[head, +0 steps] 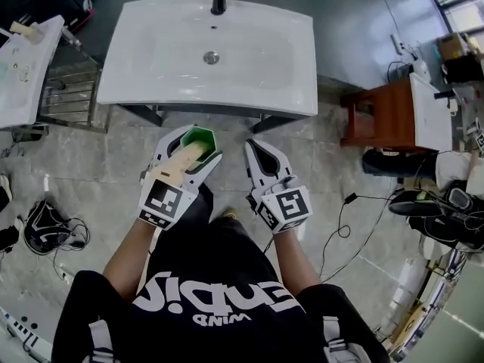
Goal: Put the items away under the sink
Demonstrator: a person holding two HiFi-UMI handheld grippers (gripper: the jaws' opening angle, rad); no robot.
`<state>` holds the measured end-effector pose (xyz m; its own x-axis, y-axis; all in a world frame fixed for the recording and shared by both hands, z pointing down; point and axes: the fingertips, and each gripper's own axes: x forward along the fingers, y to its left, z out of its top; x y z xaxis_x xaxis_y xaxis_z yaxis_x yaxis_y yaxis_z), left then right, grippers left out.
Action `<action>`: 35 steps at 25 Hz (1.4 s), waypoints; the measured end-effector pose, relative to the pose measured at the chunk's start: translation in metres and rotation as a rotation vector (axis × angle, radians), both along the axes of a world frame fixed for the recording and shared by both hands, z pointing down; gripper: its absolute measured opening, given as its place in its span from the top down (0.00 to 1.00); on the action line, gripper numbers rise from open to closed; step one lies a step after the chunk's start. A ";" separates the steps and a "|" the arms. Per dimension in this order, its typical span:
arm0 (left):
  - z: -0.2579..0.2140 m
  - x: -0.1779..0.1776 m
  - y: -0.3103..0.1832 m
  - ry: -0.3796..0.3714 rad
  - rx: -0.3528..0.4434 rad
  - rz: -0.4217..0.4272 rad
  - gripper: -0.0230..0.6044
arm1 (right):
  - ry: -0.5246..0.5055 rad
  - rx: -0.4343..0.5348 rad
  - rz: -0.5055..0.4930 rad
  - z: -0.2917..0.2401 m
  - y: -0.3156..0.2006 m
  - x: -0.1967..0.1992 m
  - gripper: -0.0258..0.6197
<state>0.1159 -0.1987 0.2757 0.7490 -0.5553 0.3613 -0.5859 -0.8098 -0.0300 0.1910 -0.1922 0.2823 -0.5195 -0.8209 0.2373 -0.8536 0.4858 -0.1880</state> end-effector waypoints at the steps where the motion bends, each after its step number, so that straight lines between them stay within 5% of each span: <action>1: 0.002 0.002 -0.001 0.003 0.001 -0.001 0.46 | 0.002 -0.001 -0.007 0.004 -0.001 0.001 0.93; 12: 0.060 0.023 0.022 -0.008 -0.011 -0.004 0.46 | 0.012 0.010 0.004 0.049 0.010 0.025 0.93; 35: 0.233 0.015 -0.019 0.042 0.034 -0.074 0.46 | 0.042 0.110 -0.046 0.216 -0.028 0.025 0.93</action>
<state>0.1306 -0.2178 0.5090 0.7194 -0.6213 0.3106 -0.6456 -0.7630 -0.0310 0.2161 -0.2205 0.4984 -0.5490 -0.8184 0.1699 -0.8357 0.5407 -0.0961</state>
